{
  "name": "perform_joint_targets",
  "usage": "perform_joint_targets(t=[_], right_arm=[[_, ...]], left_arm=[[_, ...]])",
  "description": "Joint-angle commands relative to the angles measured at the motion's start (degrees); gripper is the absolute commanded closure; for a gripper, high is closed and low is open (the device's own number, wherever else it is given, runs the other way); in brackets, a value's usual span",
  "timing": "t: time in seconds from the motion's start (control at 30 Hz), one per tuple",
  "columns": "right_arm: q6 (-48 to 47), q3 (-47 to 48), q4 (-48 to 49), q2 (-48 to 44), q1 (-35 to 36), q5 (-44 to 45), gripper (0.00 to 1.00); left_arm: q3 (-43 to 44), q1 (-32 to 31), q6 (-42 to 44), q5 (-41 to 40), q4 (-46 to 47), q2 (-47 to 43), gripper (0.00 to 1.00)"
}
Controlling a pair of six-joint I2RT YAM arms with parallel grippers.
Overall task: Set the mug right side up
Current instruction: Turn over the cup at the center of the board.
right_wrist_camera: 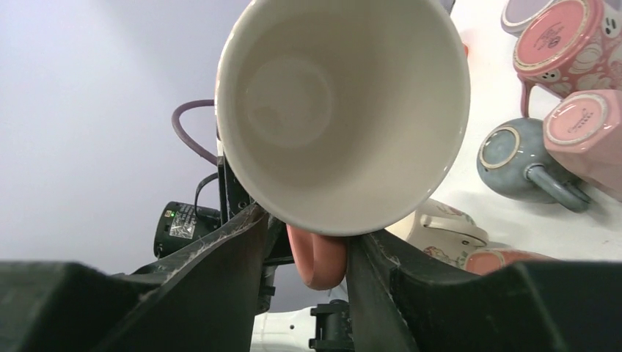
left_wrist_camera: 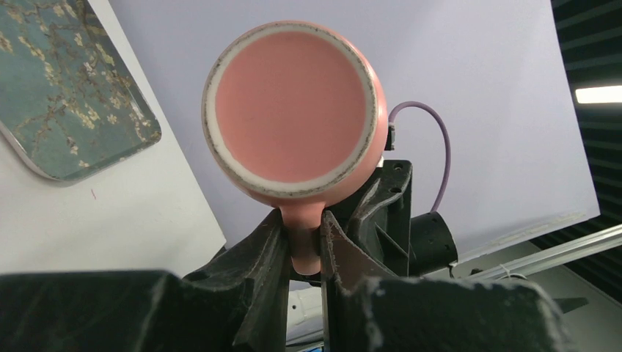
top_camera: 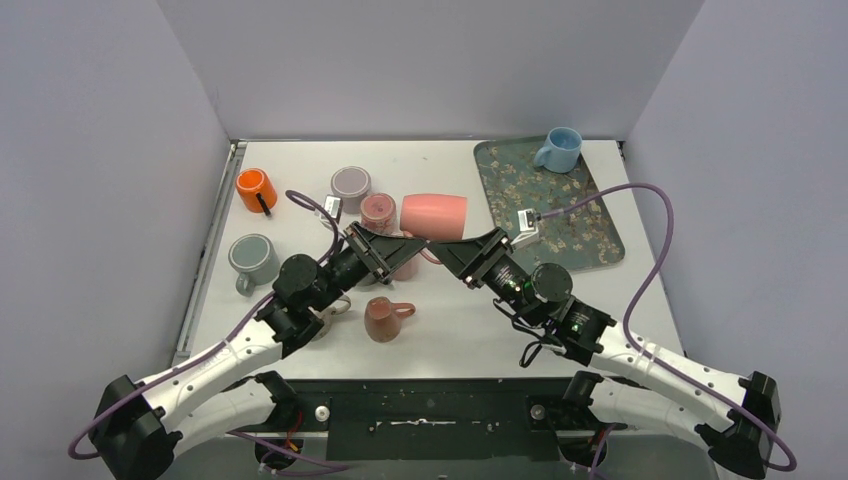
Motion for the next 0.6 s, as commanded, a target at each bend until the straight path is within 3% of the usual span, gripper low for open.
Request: perform_joint_targets(t=[0.0, 0.1, 0.23, 0.27, 0.43, 0.57], right_arm=[[1.4, 2.5, 6.9, 1.1, 0.0, 0.6, 0.58], [1.7, 2.4, 7.4, 1.8, 0.0, 0.5, 0.64], [1.4, 2.1, 8.1, 1.8, -0.1, 1.6, 0.97], [1.2, 1.9, 8.3, 1.6, -0.1, 2.1, 1.0], [-0.5, 1.8, 6.9, 0.8, -0.2, 5.2, 1.0], [-1.4, 2.0, 6.3, 0.9, -0.6, 6.3, 1.0]], left_arm=[[0.9, -0.5, -1.7, 1.6, 11.2, -2.8, 1.0], [0.1, -0.7, -2.4, 1.5, 12.3, -2.5, 1.0], [-0.2, -0.7, -2.8, 1.9, 12.5, -2.0, 1.0], [-0.3, -0.7, -2.8, 2.0, 12.3, -2.0, 1.0], [-0.1, -0.6, -0.9, 0.6, 5.4, -3.5, 0.99], [-1.5, -0.7, -0.5, -2.7, 1.8, -5.1, 0.74]])
